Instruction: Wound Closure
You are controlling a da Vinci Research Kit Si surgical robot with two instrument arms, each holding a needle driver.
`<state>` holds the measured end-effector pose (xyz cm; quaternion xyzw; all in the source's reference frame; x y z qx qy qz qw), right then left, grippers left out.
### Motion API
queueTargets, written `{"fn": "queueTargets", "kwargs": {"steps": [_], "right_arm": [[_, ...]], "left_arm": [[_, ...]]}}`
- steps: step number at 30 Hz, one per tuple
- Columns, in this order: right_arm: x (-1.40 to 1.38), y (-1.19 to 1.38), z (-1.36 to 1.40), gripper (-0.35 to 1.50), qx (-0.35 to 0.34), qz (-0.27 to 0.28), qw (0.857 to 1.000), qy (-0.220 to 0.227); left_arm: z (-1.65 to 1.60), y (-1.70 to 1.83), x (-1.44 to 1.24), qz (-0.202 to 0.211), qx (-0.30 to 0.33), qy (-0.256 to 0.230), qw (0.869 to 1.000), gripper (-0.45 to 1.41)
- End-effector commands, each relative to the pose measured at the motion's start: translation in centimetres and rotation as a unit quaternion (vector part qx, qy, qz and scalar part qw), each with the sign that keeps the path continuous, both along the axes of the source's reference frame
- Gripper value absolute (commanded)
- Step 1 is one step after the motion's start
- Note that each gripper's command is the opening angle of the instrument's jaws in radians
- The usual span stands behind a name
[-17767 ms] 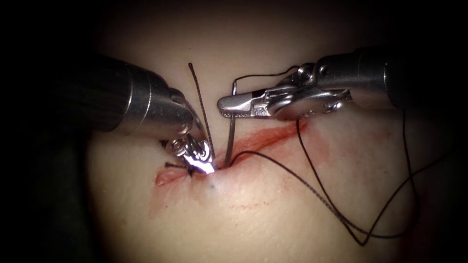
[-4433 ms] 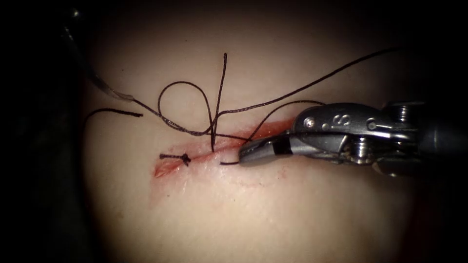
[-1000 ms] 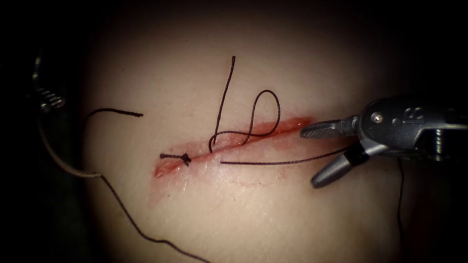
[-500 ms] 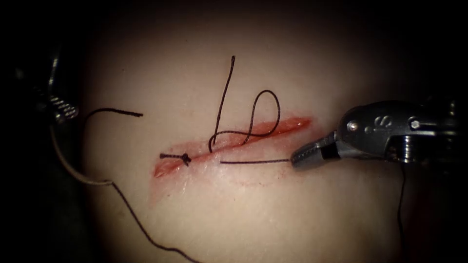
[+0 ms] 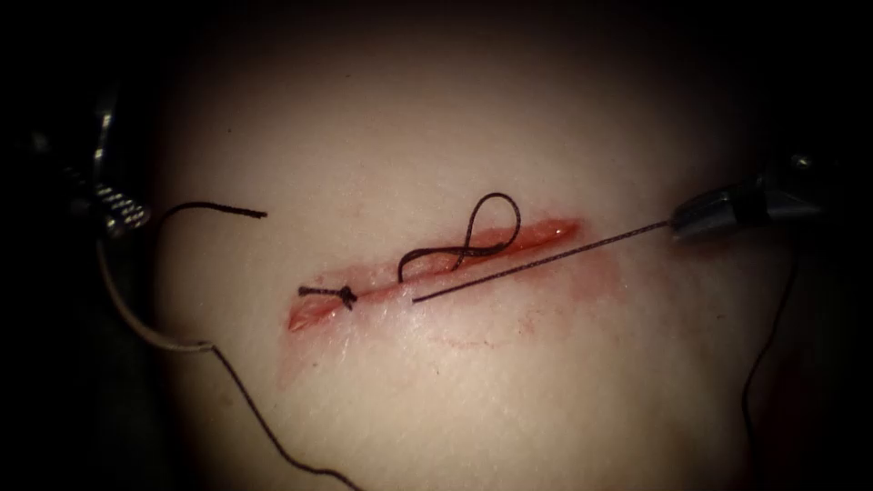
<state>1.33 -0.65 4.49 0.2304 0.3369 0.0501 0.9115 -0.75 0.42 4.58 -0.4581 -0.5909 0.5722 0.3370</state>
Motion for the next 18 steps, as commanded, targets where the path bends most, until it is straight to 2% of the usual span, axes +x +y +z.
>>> {"fn": "queueTargets", "kwargs": {"steps": [1, 2, 3, 8, 18], "right_arm": [[-0.12, 0.16, 0.08, -0.35, -0.001, 0.009, 1.000, -0.007], [-0.12, 0.16, 0.08, -0.35, -0.001, 0.009, 1.000, -0.007], [-0.34, 0.27, 0.12, -0.35, -0.002, 0.018, 1.000, -0.023], [-0.62, 0.38, 0.14, -0.35, 0.000, 0.034, 0.998, -0.043], [-0.76, 0.42, 0.08, -0.35, 0.011, 0.053, 0.997, -0.061]], "left_arm": [[0.05, -0.01, -0.05, -0.001, 0.000, 0.001, 1.000, -0.45], [0.05, -0.01, -0.05, -0.001, 0.000, 0.001, 1.000, -0.45], [0.06, -0.01, -0.06, -0.002, -0.001, 0.002, 1.000, -0.45], [0.06, -0.01, -0.06, -0.004, -0.001, 0.004, 1.000, -0.45], [0.05, -0.01, -0.06, -0.004, -0.001, 0.004, 1.000, -0.45]]}}
